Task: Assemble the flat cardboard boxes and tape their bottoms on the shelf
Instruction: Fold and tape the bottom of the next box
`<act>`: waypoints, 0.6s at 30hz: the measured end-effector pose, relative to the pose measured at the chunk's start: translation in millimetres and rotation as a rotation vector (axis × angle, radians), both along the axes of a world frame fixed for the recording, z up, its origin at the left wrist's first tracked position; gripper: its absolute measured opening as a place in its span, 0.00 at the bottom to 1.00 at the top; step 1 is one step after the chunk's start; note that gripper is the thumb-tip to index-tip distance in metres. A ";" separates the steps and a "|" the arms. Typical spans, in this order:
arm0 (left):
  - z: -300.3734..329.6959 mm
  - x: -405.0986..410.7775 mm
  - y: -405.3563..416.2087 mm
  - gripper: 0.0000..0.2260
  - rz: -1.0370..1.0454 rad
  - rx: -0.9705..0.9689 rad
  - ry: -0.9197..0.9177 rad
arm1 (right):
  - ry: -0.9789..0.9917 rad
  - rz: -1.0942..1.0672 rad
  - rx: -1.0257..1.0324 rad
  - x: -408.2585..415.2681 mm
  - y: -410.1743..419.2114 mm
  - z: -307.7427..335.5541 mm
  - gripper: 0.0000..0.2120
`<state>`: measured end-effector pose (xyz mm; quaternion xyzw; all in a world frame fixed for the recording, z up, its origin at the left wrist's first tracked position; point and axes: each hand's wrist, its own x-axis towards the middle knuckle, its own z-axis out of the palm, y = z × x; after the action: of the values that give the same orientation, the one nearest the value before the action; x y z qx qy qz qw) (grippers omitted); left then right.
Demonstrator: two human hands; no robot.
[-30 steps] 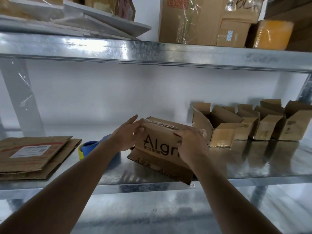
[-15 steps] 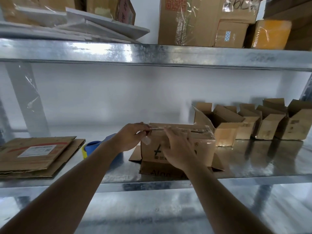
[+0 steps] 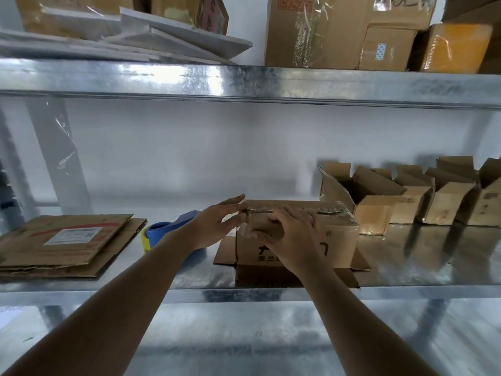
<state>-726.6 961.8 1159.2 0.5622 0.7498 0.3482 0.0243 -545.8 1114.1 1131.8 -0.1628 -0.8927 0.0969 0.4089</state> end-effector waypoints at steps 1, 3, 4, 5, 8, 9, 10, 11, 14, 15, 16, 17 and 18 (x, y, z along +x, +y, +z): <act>-2.6 0.9 0.6 0.21 -0.006 -0.031 -0.004 | -0.004 0.000 0.013 -1.9 1.1 -2.7 0.22; -9.6 3.0 0.5 0.24 0.000 -0.060 0.020 | -0.016 0.001 0.029 -4.6 3.3 -5.4 0.20; -12.3 3.7 0.5 0.26 0.000 -0.051 0.033 | -0.017 0.002 0.033 -5.1 4.2 -5.9 0.19; -14.2 4.0 0.4 0.27 -0.005 -0.043 0.047 | -0.017 0.001 0.036 -5.2 4.9 -6.3 0.19; -12.8 2.5 -0.7 0.27 -0.021 -0.063 0.113 | -0.006 -0.015 0.049 -4.8 4.5 -7.0 0.19; -12.1 0.5 -1.1 0.26 -0.022 -0.078 0.135 | -0.005 -0.023 0.049 -4.7 3.9 -6.7 0.20; -11.5 -1.3 -1.1 0.26 -0.028 -0.095 0.159 | -0.007 -0.030 0.049 -4.8 3.3 -6.3 0.21; -11.7 -3.6 -0.9 0.27 -0.038 -0.109 0.179 | -0.016 -0.033 0.049 -4.5 3.2 -5.7 0.22; -11.4 -7.0 0.8 0.30 -0.053 -0.122 0.185 | -0.048 0.002 0.039 0.2 5.0 -2.6 0.21; -10.7 -7.3 1.4 0.31 -0.051 -0.129 0.181 | -0.050 0.020 0.028 2.5 6.1 -1.4 0.19; -9.7 -7.1 1.8 0.33 -0.043 -0.136 0.190 | -0.050 0.035 0.015 4.8 6.6 0.0 0.18; -9.3 -6.4 2.6 0.35 -0.031 -0.142 0.213 | -0.047 0.045 0.005 6.2 7.2 1.3 0.17; -9.8 -4.5 3.7 0.36 -0.017 -0.134 0.232 | -0.042 0.051 -0.001 7.4 7.4 2.2 0.16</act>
<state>-731.1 965.5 1149.4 0.6019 0.7644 0.2298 -0.0223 -538.4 1121.5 1134.0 -0.1421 -0.9049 0.1043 0.3873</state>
